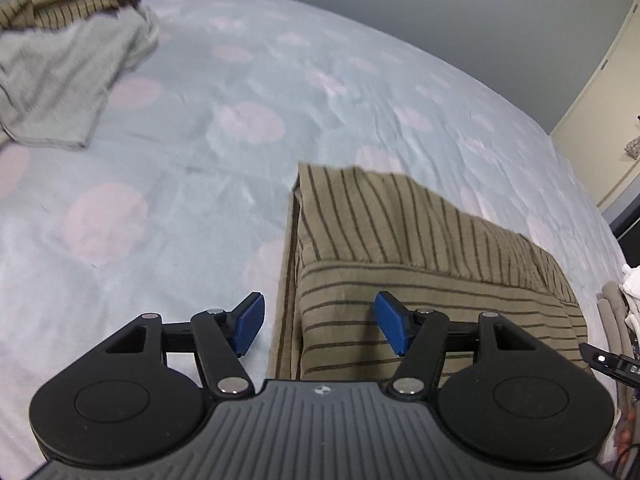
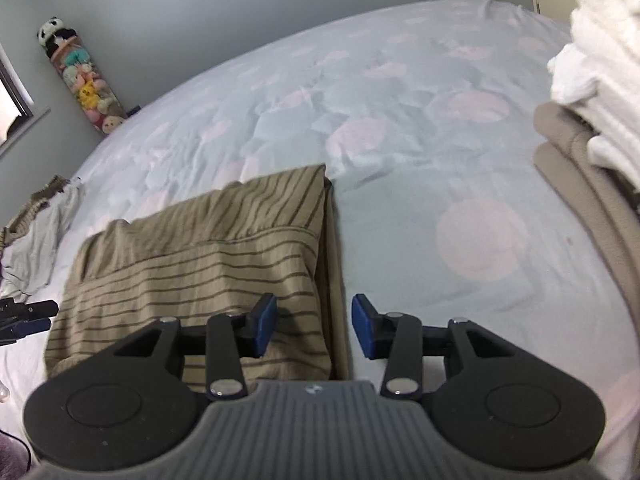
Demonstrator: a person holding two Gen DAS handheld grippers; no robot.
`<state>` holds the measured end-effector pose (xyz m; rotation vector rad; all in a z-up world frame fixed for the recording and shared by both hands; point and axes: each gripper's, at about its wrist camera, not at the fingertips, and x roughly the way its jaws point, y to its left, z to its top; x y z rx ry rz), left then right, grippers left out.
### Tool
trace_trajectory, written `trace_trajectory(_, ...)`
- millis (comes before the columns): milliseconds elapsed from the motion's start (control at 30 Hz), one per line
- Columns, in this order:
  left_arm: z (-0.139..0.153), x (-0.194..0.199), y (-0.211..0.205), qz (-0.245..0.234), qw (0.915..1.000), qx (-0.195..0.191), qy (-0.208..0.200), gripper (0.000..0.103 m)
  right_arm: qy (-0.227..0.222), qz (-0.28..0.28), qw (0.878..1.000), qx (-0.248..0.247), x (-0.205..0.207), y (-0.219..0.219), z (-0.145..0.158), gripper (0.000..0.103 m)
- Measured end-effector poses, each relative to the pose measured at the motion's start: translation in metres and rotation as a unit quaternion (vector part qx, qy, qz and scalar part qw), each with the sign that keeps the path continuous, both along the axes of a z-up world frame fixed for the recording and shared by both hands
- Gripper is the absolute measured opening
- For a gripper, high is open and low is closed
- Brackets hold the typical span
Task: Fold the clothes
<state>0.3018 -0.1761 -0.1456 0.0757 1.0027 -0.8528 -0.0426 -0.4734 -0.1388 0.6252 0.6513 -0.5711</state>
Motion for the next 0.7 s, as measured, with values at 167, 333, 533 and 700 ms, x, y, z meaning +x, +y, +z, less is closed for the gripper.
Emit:
trace_trajectory(167,-0.025,0.008,0.003,-0.005,0.9991,-0.018,0.039,0.060,-0.011,-0.018,0.999,0.039,0.009,-0.008,-0.014,0.054)
trace_trajectory(333,-0.026,0.009,0.005,-0.010,0.9990,-0.025,0.035,0.060,-0.031,-0.035,0.996,0.072,0.013,-0.015,-0.023,0.055)
trace_trajectory(533,-0.024,0.019,0.015,0.020,0.9954,-0.074,0.057,0.060,-0.067,-0.042,0.994,0.076,0.010,-0.021,-0.018,0.057)
trace_trajectory(700,-0.022,0.017,0.012,0.009,0.9954,-0.084,0.046,0.060,-0.066,-0.017,0.996,0.057,0.017,-0.023,-0.017,0.068)
